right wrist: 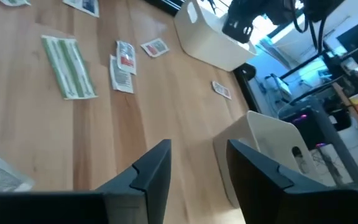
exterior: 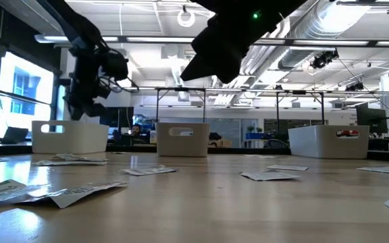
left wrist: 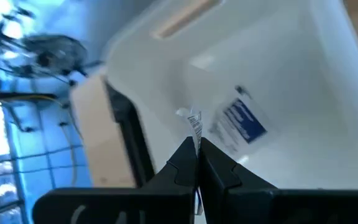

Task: Pick & Place First Aid Supplies
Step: Put the blue pad into the white bin

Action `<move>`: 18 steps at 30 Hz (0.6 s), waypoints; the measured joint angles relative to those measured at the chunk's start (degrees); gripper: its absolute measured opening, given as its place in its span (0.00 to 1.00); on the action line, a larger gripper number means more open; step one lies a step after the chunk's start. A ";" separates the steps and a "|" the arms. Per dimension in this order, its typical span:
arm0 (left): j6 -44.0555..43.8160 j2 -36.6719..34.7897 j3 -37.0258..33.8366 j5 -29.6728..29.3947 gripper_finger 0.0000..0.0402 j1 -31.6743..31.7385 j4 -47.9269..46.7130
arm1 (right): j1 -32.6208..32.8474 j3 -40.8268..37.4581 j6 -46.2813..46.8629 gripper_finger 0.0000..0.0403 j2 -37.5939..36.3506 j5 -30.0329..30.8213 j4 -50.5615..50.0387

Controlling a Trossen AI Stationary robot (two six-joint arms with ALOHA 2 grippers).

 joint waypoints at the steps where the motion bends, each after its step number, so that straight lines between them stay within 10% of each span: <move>1: 0.04 0.70 0.00 0.82 0.00 0.15 -0.11 | 0.02 0.00 0.03 0.37 -0.06 -0.39 -0.04; 18: 3.43 4.21 1.28 5.80 0.07 0.39 -0.02 | -1.09 0.00 1.07 0.37 -0.07 -3.71 -0.15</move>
